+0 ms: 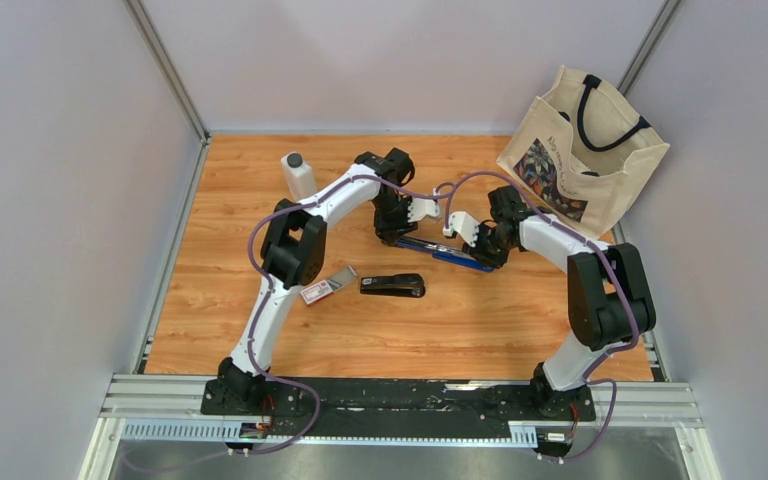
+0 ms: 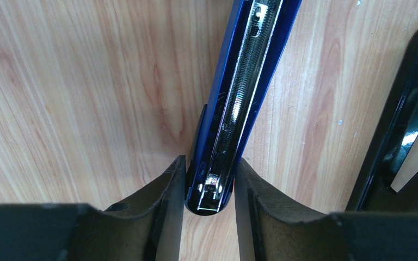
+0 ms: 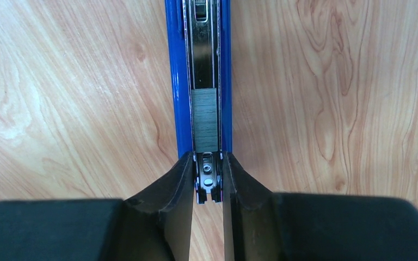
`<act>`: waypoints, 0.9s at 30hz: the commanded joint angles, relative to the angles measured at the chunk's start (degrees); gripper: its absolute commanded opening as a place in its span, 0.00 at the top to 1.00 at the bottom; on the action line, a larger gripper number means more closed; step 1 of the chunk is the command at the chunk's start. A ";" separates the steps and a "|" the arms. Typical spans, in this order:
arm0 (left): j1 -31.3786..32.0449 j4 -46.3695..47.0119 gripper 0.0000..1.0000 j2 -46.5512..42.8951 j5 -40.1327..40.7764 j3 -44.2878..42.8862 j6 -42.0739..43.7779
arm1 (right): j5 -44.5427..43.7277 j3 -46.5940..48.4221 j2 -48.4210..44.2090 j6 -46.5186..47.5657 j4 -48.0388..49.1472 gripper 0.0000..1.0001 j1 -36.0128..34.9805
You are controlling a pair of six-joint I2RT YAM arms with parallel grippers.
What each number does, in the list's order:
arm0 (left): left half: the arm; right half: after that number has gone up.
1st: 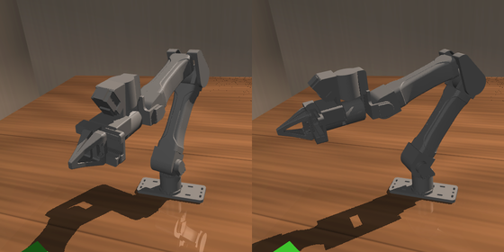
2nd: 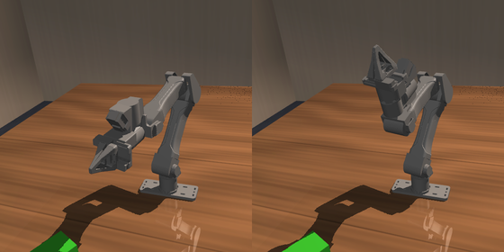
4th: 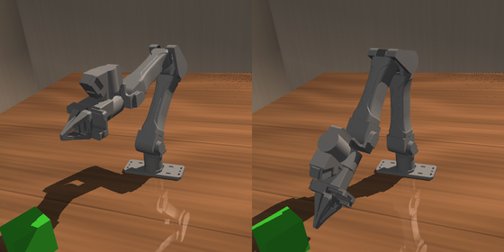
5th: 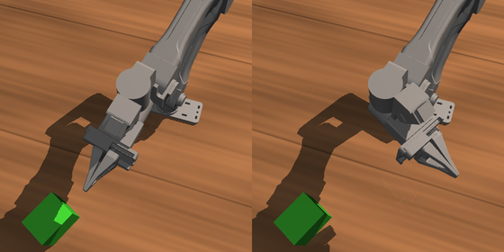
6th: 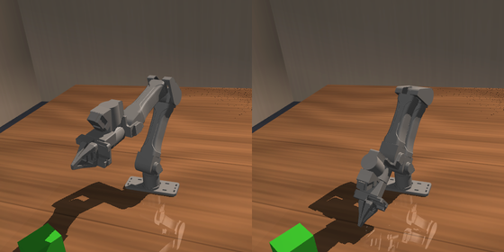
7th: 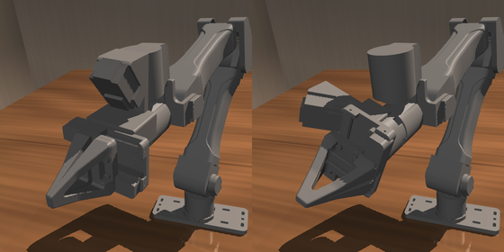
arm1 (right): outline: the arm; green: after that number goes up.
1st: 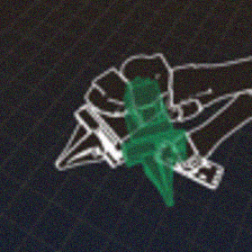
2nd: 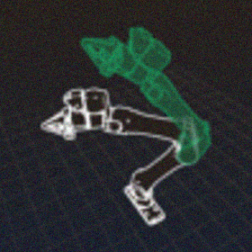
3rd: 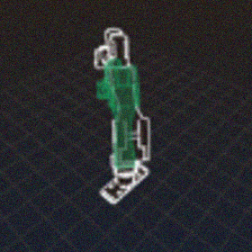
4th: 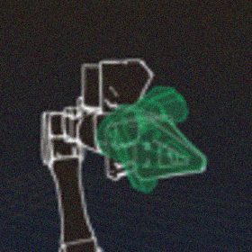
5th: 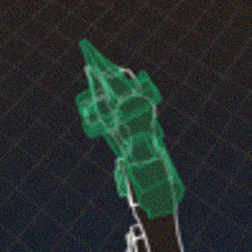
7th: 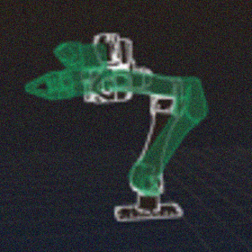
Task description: Load the staples into the stapler
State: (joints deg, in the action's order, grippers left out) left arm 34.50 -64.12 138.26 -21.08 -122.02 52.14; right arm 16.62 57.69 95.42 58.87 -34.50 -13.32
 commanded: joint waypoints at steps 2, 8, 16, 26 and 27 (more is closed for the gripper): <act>0.48 -2.42 0.79 1.14 0.25 -1.47 -0.90 | -1.15 -1.97 -0.14 -0.07 -0.57 0.81 0.75; 0.30 -2.15 0.98 -2.37 0.26 -1.56 -1.25 | -0.71 -1.70 0.73 -1.13 -0.39 0.87 0.67; 0.30 -1.27 1.00 -11.07 -9.66 -1.12 -3.18 | -1.68 -1.44 1.79 -1.74 -0.04 0.92 0.58; 2.76 0.13 1.00 -13.36 -19.43 -0.42 -7.58 | -1.51 -0.83 3.02 -2.44 0.31 0.92 0.58; 3.20 0.83 1.00 -13.36 -20.05 -0.15 -8.28 | -1.51 -0.74 3.02 -2.53 0.22 0.92 0.58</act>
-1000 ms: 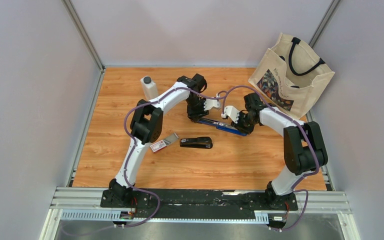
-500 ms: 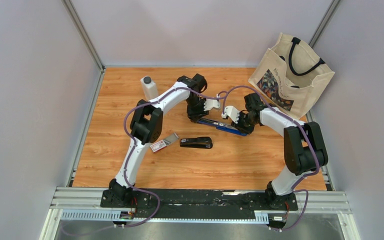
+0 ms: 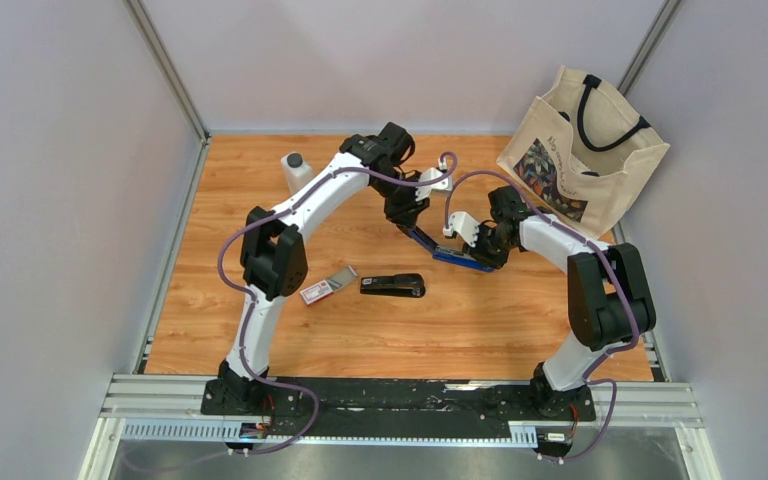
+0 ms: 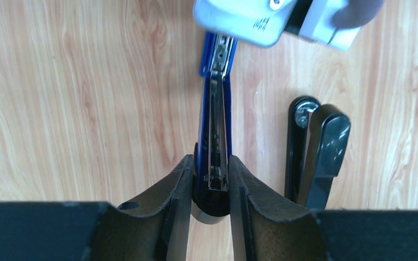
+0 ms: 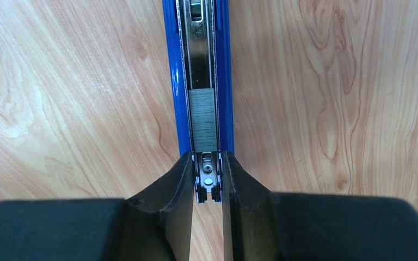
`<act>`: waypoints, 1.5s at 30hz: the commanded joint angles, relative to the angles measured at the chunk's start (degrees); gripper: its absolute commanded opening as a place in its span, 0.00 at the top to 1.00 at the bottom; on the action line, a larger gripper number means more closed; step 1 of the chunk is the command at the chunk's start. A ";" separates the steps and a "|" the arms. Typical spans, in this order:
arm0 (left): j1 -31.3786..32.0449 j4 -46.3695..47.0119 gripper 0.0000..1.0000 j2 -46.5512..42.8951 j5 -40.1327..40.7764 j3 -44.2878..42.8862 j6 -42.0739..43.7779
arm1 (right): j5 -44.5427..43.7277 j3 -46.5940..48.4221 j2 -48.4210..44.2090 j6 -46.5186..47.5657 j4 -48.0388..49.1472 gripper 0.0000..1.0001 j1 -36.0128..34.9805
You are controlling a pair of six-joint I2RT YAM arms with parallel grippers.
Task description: Load the staples into the stapler
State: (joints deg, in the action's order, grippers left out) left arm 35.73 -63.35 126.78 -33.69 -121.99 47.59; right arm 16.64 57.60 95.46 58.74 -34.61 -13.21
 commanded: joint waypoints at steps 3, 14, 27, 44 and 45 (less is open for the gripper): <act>3.21 2.52 1.00 -1.54 -9.37 0.18 -5.93 | -1.44 -0.56 3.15 -2.75 0.42 0.93 0.47; 3.83 14.47 0.90 -4.17 -17.01 4.48 -15.50 | -1.18 -0.21 3.33 -3.28 0.42 0.93 0.56; -4.17 23.89 0.29 -11.37 -23.43 12.02 -25.28 | -0.65 -0.39 3.33 -3.11 0.07 0.93 0.91; -4.96 25.21 0.29 -4.26 -27.92 16.53 -15.52 | 1.37 -0.65 2.89 -2.40 -0.63 0.93 1.26; -4.88 25.90 0.29 -4.09 -27.57 16.61 -15.43 | 1.72 -0.74 2.89 -2.23 -0.81 0.93 1.26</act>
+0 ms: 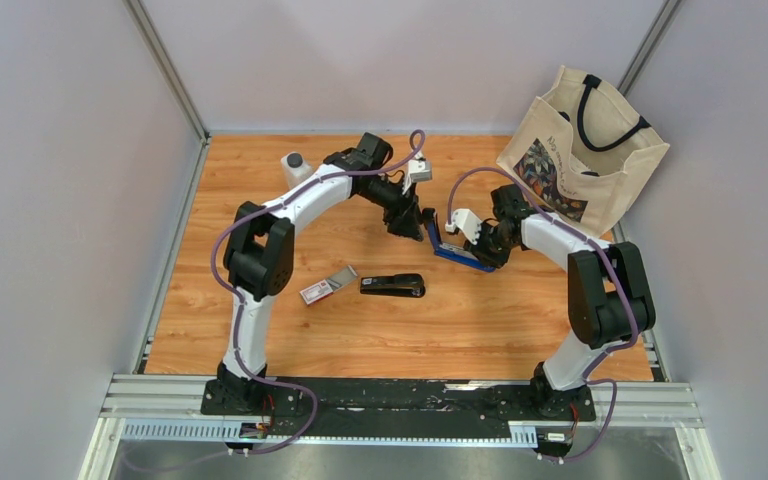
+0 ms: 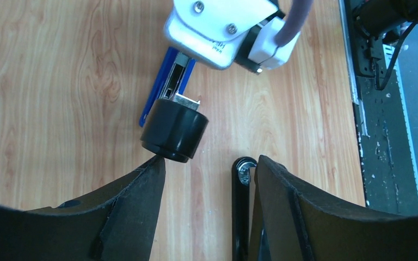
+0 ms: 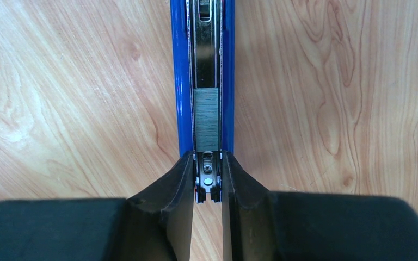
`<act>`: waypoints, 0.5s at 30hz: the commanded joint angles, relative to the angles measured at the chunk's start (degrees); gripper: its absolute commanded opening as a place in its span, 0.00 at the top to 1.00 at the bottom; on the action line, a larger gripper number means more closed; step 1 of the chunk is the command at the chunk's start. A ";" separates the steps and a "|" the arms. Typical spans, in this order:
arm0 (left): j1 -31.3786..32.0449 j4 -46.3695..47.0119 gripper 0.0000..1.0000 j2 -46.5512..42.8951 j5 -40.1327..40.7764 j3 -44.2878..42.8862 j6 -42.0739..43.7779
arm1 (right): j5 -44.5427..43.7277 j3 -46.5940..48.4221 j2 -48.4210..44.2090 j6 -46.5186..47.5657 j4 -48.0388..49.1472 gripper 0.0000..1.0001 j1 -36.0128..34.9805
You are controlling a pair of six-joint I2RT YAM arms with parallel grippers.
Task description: Load the staples into the stapler
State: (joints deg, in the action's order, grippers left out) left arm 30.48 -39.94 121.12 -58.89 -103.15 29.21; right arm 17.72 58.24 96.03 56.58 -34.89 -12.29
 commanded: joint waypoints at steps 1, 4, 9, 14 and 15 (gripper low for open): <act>0.46 3.20 0.29 1.84 -2.19 -2.14 2.78 | 0.92 -1.29 2.32 0.11 -0.79 0.93 0.34; 0.72 4.34 0.30 2.54 -2.28 -2.75 2.17 | 1.62 -1.20 2.24 0.38 -1.14 0.93 0.34; 1.33 5.05 0.33 3.07 -3.68 -4.16 1.46 | 1.71 -1.37 2.15 0.46 -1.14 0.93 0.34; 3.97 -0.48 0.37 4.91 -2.63 -8.11 5.06 | 1.88 -1.02 2.06 -0.06 -1.40 0.93 0.34; 4.23 -0.57 0.37 5.09 -2.80 -8.46 4.98 | 1.97 -0.93 1.88 -0.15 -1.32 0.92 0.34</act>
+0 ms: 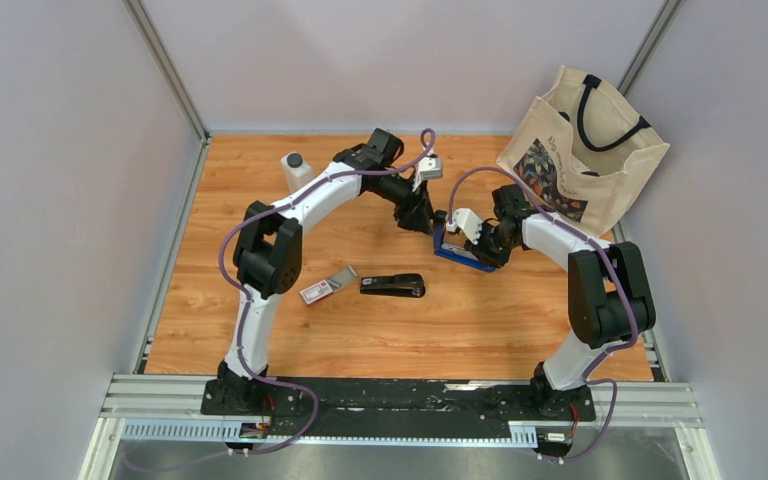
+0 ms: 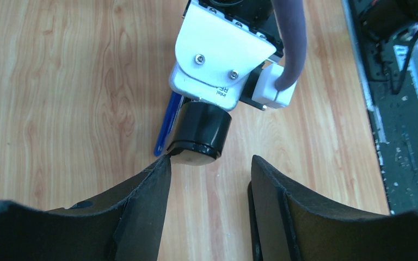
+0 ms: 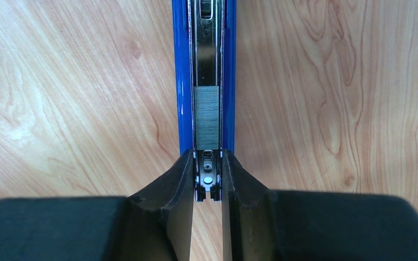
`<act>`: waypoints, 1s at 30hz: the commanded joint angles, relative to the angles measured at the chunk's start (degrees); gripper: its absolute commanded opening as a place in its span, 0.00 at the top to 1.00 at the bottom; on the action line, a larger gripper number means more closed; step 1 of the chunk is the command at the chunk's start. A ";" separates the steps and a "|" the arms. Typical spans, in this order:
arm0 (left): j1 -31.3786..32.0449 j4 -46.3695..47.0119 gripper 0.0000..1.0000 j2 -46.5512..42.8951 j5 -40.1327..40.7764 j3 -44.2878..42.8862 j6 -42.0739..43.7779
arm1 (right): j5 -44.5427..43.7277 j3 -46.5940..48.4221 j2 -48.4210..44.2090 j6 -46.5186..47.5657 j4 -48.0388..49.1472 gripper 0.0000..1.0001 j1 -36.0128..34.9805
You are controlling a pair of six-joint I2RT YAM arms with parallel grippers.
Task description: Load the staples into the stapler
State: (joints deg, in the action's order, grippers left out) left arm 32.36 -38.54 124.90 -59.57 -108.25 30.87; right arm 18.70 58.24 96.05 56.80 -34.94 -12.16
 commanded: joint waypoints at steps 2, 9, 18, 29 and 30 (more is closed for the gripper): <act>2.80 -2.06 0.37 1.57 -2.13 -3.37 3.05 | 1.16 -1.11 1.51 -0.72 -1.10 0.91 0.30; 2.97 -2.15 0.38 1.22 -1.25 -2.41 3.05 | 3.18 -0.41 1.25 -2.21 -1.80 0.76 2.32; 3.06 -1.45 0.39 0.34 -0.99 -0.91 2.53 | 9.25 0.12 -1.22 -3.09 -3.56 0.72 6.54; 3.59 -1.27 0.39 0.08 -0.11 0.49 2.52 | 10.13 0.47 -1.39 -4.41 -3.47 0.75 6.72; 3.59 -1.01 0.39 0.08 0.07 0.67 2.35 | 10.30 0.47 -1.48 -4.41 -3.82 0.75 6.80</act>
State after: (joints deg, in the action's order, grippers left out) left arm 35.59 -39.99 125.89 -58.28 -108.16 32.34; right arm 26.50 58.17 96.03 53.47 -38.50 -5.26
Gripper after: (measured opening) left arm 0.614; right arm 0.254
